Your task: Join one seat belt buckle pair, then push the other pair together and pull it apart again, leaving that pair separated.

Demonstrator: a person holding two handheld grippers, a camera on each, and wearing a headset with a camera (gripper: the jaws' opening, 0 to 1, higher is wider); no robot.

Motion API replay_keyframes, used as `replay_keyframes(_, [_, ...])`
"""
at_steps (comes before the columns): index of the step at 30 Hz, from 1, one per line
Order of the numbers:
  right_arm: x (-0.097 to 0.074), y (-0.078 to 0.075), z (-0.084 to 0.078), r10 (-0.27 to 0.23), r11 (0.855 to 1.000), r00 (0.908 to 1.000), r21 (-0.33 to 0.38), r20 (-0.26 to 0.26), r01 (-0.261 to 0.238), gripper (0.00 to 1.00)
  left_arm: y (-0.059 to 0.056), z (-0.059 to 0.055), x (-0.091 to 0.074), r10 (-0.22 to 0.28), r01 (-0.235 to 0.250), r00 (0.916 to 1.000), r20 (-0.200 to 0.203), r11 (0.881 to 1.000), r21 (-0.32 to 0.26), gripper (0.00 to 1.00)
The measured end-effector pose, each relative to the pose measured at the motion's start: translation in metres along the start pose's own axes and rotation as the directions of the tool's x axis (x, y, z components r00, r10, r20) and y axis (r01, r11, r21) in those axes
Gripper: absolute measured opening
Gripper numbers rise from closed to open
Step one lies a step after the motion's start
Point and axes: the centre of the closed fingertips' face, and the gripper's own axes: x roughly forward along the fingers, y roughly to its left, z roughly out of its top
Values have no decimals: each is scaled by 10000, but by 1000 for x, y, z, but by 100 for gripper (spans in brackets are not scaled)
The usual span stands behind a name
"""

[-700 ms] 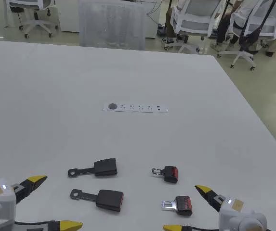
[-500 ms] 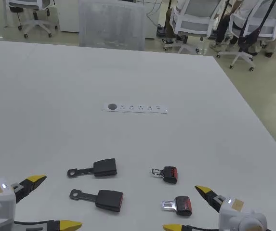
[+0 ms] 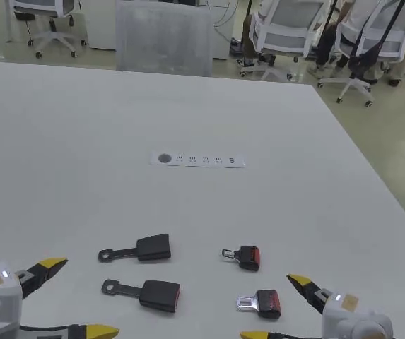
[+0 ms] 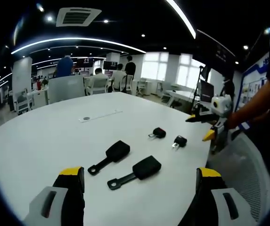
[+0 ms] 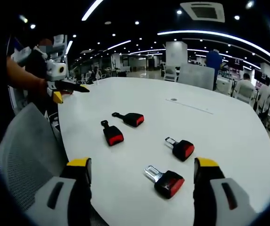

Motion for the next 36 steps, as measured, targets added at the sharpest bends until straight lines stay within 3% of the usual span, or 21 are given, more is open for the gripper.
replay_keyframes(36, [-4, -10, -5, -599, 9979, 9981, 229, -116, 601, 99, -3, -7, 9, -233, 237, 9993, -277, 9996, 151, 100])
